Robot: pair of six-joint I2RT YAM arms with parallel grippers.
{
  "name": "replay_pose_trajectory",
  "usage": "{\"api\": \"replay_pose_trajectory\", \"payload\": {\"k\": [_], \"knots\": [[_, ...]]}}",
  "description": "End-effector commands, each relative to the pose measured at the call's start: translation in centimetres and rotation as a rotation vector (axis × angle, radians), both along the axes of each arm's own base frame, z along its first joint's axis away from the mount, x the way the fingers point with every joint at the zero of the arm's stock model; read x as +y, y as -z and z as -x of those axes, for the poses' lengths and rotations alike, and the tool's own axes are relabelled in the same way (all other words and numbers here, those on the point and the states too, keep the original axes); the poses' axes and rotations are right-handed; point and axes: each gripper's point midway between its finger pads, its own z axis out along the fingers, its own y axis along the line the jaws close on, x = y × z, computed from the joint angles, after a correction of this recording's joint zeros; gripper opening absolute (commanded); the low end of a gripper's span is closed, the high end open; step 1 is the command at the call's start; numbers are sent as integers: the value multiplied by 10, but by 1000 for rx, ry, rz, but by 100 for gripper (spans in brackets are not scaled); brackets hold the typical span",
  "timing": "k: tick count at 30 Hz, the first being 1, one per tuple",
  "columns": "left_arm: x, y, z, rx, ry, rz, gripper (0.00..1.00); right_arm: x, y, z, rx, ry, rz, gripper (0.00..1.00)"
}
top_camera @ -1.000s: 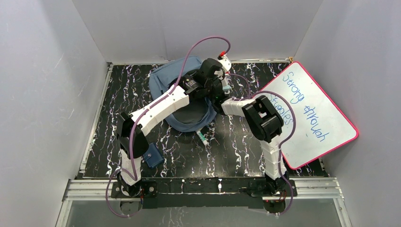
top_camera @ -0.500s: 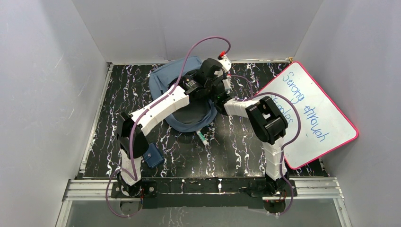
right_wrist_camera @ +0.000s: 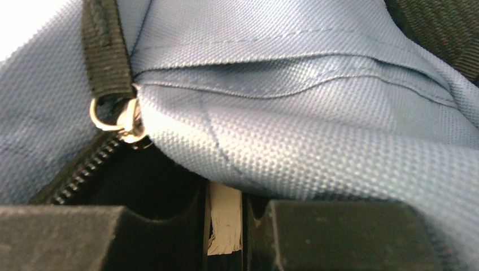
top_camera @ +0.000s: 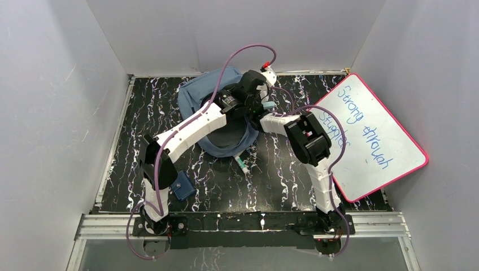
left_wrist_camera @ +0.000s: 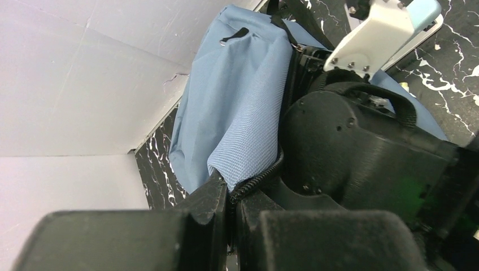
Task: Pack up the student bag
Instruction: Place the book in the student bag.
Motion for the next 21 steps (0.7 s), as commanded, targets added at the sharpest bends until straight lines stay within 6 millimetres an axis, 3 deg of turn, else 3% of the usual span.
{"api": "replay_pose_trajectory", "payload": {"k": [1, 4, 7, 13, 21], "knots": [[7, -62, 18, -111, 2, 98, 0, 7, -63, -30, -145, 51, -99, 15], [8, -62, 18, -111, 1, 95, 0, 3, -62, -27, -150, 50, -64, 39], [8, -60, 18, -108, 2, 91, 0, -4, -63, -22, -143, 50, -34, 52], [9, -54, 17, -104, -3, 64, 0, -10, -50, -4, -70, 18, 13, 63], [7, -51, 15, -102, -7, 60, 0, -27, -56, 15, -28, 14, 87, 67]]}}
